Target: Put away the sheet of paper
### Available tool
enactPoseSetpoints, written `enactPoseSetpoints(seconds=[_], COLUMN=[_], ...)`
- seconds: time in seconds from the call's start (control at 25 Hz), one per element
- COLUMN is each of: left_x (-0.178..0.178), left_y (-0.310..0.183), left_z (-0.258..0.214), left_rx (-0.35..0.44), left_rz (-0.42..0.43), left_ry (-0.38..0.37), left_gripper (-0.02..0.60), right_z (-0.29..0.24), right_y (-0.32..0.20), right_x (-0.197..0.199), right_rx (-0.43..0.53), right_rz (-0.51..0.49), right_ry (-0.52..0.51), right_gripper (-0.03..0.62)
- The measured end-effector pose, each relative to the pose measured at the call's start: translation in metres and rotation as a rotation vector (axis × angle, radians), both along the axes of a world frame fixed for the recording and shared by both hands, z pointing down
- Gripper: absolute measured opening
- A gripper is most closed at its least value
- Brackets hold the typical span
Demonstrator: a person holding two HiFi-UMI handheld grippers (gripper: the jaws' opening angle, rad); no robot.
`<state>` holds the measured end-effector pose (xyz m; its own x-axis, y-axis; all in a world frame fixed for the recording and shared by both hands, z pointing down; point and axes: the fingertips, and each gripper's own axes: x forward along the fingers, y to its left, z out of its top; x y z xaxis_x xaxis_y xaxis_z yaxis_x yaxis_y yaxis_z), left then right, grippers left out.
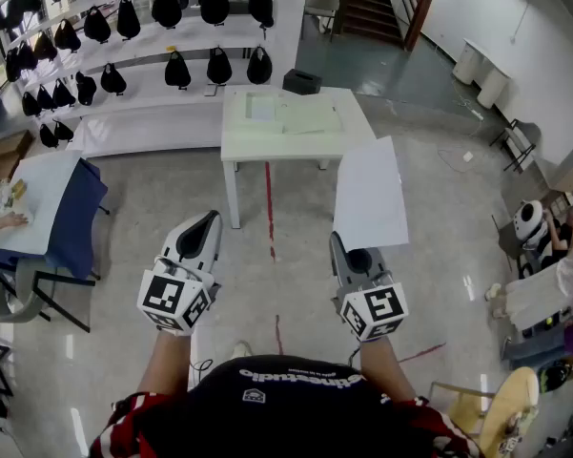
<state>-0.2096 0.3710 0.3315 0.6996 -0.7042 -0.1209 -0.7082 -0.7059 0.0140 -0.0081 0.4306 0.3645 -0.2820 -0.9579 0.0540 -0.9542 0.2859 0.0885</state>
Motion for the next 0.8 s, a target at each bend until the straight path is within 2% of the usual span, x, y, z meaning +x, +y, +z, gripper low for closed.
enactPoseSetpoints(seconds=[0.56,0.8], left_x=[-0.003,-0.008], left_y=[-0.009,-0.014], left_z=[0.001,0.000], left_rx=[-0.001,-0.007], left_rz=[0.018,0.020], left_ry=[0.003,0.013], left_gripper=[0.005,0.005], right_z=[-0.001,-0.009], right_y=[-0.007,-0.011], right_x=[-0.010,-0.017], right_rx=[-0.010,0.020], right_rz=[0.003,-0.008], right_ry=[0.012,-0.005], right_gripper=[0.003,0.003])
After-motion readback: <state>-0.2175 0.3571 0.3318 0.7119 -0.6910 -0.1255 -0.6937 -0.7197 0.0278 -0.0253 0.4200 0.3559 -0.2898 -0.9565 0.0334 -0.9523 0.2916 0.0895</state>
